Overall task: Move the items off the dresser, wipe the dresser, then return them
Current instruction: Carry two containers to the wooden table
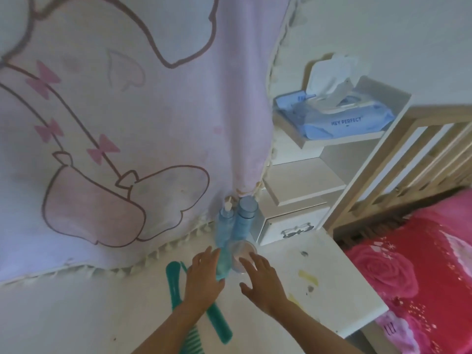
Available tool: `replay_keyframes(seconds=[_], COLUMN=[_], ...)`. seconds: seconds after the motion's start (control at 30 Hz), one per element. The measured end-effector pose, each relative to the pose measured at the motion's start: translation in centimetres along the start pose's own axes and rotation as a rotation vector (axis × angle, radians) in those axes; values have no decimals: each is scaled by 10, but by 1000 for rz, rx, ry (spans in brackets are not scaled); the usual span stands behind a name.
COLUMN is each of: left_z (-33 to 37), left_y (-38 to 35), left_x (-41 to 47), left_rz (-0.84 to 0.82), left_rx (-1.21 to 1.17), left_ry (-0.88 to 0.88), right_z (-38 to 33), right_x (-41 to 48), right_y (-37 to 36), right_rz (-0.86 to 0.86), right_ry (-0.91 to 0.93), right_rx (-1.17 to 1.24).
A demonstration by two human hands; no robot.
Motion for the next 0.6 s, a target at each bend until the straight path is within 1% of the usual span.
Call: replay_keyframes(seconds=[0.13, 0.23, 0.3, 0.43, 0.6], left_z=[-6, -8, -7, -10, -11], left_y=[-7, -13, -16, -27, -30], left_x=[13, 18, 19, 23, 26], left_rz=[-48, -105, -125, -125, -82], left_rx=[70, 85, 89, 81, 3], left_ry=[24, 50, 85, 207, 301], right_z=[5, 7, 11, 28, 30], right_x=[33, 51, 60, 73, 79], right_y=[-7, -19, -26, -51, -54], right_rz=[10, -29, -69, -98, -78], right_ry=[75, 131, 123, 106, 193], right_rx=[100, 116, 110, 154, 291])
Point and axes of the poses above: each hand's wrist, its own x-axis towards the middle knuckle, its own y-axis out of the back of the hand, z = x × y, the point moved 9 cm from there along x, towards the middle knuckle, and after that the axes turned 2 degrees about -y, right-handed, at the moved point
